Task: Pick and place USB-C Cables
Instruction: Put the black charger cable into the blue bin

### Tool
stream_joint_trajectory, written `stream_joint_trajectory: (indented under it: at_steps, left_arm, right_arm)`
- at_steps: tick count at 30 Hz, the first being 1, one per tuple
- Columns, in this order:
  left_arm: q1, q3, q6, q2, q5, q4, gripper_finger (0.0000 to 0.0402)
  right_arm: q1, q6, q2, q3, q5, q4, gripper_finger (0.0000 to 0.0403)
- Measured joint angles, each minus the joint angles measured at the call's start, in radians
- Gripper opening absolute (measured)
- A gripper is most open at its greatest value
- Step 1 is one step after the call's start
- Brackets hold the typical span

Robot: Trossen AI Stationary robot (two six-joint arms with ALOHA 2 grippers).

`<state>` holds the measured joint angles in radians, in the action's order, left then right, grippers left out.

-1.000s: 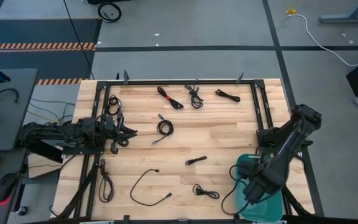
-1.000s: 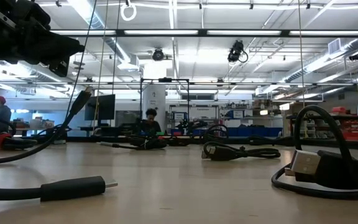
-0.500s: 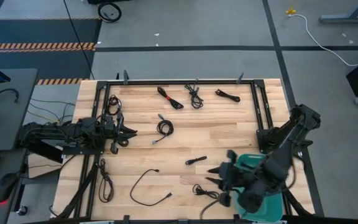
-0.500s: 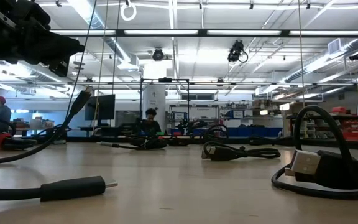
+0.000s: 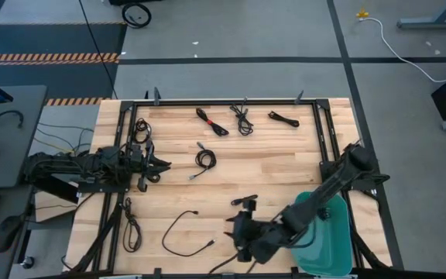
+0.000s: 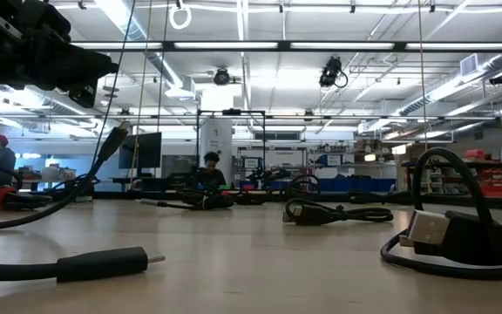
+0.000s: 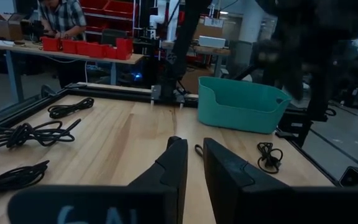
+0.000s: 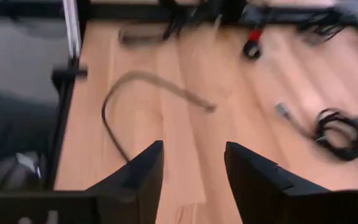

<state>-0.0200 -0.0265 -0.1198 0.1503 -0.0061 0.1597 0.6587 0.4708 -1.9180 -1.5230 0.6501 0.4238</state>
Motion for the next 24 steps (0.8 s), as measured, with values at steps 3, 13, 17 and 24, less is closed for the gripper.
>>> stream_joint_trajectory:
  at_steps: [3, 13, 17, 24]
  left_arm:
    - [0.0, 0.0, 0.0, 0.0, 0.0, 0.0, 0.0056]
    - [0.0, 0.0, 0.0, 0.0, 0.0, 0.0, 0.0056]
    - [0.0, 0.0, 0.0, 0.0, 0.0, 0.0, 0.0059]
    - [0.0, 0.0, 0.0, 0.0, -0.001, 0.001, 0.0052]
  right_arm:
    - [-0.006, -0.023, -0.058, 0.0, -0.092, 0.0, 0.02]
    - [0.03, 0.334, -0.111, 0.006, -0.346, 0.363, 0.0217]
    - [0.061, 0.365, -0.11, 0.067, -0.389, 0.347, 0.0209]
    - [0.064, 0.436, -0.108, 0.259, -0.399, 0.055, 0.0169]
